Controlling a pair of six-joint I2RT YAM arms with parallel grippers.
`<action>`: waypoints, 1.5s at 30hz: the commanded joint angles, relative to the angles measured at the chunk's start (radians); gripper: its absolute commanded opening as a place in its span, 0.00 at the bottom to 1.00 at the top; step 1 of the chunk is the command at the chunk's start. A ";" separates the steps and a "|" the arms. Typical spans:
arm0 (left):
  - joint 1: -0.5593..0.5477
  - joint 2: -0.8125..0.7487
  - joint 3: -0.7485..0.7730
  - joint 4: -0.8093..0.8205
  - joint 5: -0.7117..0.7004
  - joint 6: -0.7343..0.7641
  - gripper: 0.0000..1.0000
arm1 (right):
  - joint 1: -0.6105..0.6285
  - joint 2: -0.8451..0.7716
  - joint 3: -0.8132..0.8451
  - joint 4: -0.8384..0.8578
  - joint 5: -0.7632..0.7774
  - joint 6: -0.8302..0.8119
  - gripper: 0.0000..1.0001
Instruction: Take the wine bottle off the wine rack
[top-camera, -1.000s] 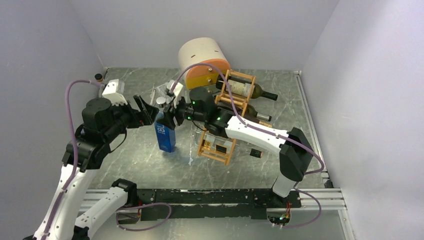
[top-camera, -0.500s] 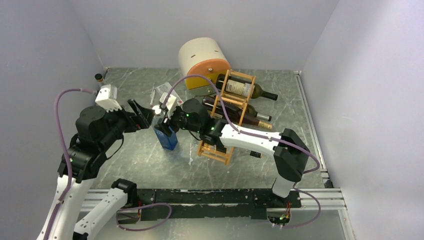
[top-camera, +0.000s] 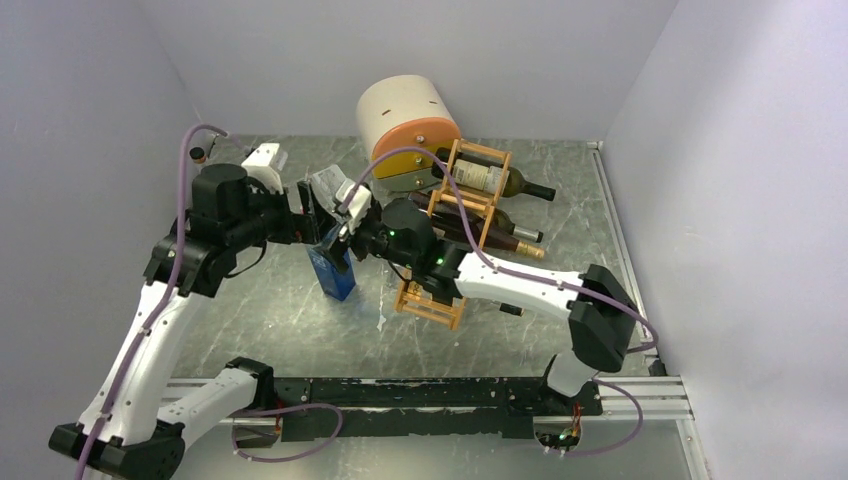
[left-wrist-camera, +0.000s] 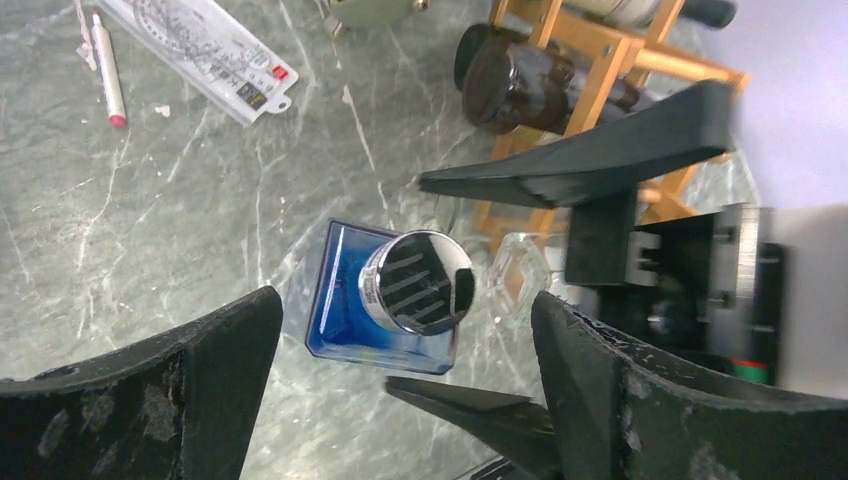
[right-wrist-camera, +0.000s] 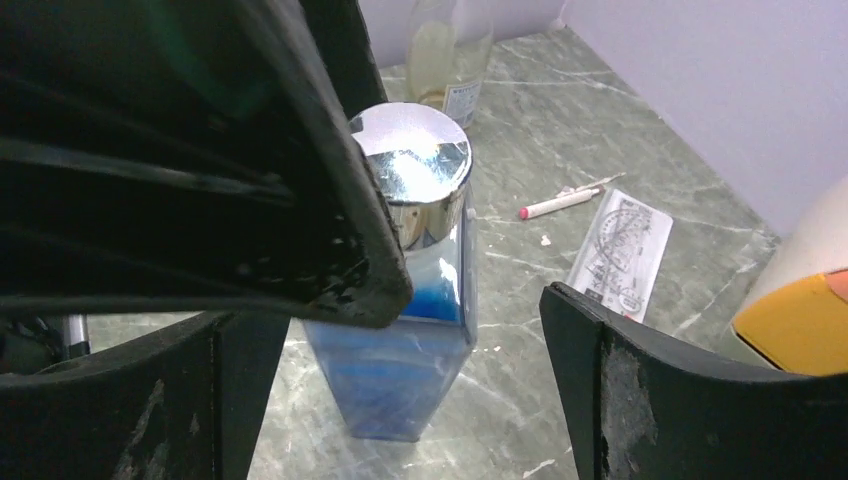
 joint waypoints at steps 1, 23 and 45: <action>-0.003 0.026 0.058 -0.061 0.043 0.115 0.98 | -0.002 -0.107 -0.045 0.000 0.015 -0.021 1.00; -0.060 0.209 0.047 -0.096 -0.118 0.249 0.69 | -0.025 -0.636 -0.266 -0.229 0.080 -0.002 1.00; 0.189 0.390 0.292 0.258 -0.364 0.261 0.07 | -0.026 -0.730 -0.231 -0.354 0.261 0.054 1.00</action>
